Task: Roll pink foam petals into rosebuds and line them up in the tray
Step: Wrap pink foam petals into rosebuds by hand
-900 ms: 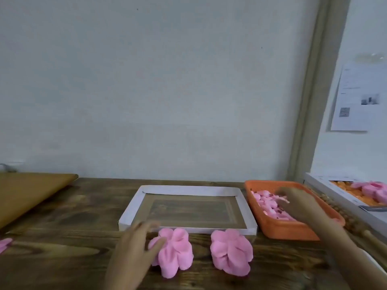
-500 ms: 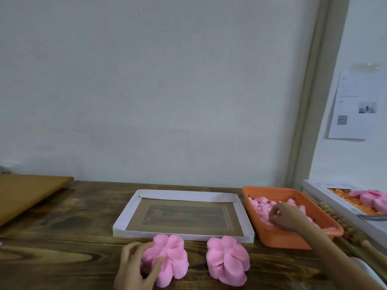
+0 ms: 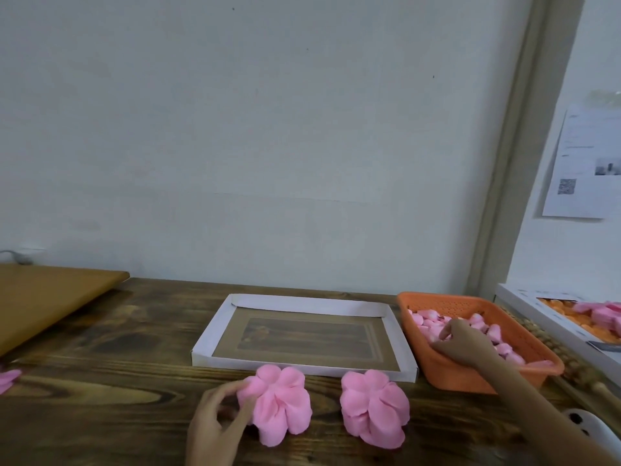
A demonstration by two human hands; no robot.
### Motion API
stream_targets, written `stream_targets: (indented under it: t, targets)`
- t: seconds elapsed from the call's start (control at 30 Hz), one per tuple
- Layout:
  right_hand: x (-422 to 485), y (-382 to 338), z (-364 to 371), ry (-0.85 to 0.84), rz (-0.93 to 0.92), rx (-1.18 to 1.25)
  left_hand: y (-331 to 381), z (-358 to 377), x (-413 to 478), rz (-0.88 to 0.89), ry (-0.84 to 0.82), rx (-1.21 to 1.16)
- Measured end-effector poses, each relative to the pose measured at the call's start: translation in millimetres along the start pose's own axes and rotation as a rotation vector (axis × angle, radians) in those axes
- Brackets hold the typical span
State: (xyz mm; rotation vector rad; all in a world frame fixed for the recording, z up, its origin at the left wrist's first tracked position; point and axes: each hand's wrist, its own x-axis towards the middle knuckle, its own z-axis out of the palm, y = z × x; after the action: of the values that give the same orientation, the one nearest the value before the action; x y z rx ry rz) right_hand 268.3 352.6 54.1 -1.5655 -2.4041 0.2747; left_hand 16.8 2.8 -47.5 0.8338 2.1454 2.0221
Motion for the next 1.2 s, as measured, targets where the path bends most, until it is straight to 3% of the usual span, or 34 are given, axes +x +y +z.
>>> stream_targets:
  t: [0.3,0.47,0.6,0.77,0.9,1.0,1.2]
  targets:
    - [-6.4,-4.4,7.9,0.240,0.121,0.088,-6.5,-5.1,-1.6,0.028,-0.049,-0.098]
    - [-33.5,-21.1,-7.0,0.421,0.071,0.553,-5.7,-0.9,-0.6,0.008,-0.011,-0.076]
    - [-88.4,-59.1,-19.0,0.287,-0.088,1.054,-1.5,0.2,-1.9,0.073,0.147,-0.001]
    - [-152.8,-106.7,11.0,0.021,-0.362,1.225,11.2,2.3,-10.6,0.237,0.229,0.116]
    - [-179.5,-140.3,40.5,-0.178,-0.401,1.360,37.8,1.1,-8.9,0.230,0.022,-0.023]
    - [-190.8,-155.5,56.4,-0.192,-0.449,1.346,62.8,5.5,-8.8,0.111,-0.218,-0.272]
    - [-198.7,-168.5,69.7,-0.199,-0.479,1.325,79.7,4.4,-7.7,0.127,-0.382,-0.345]
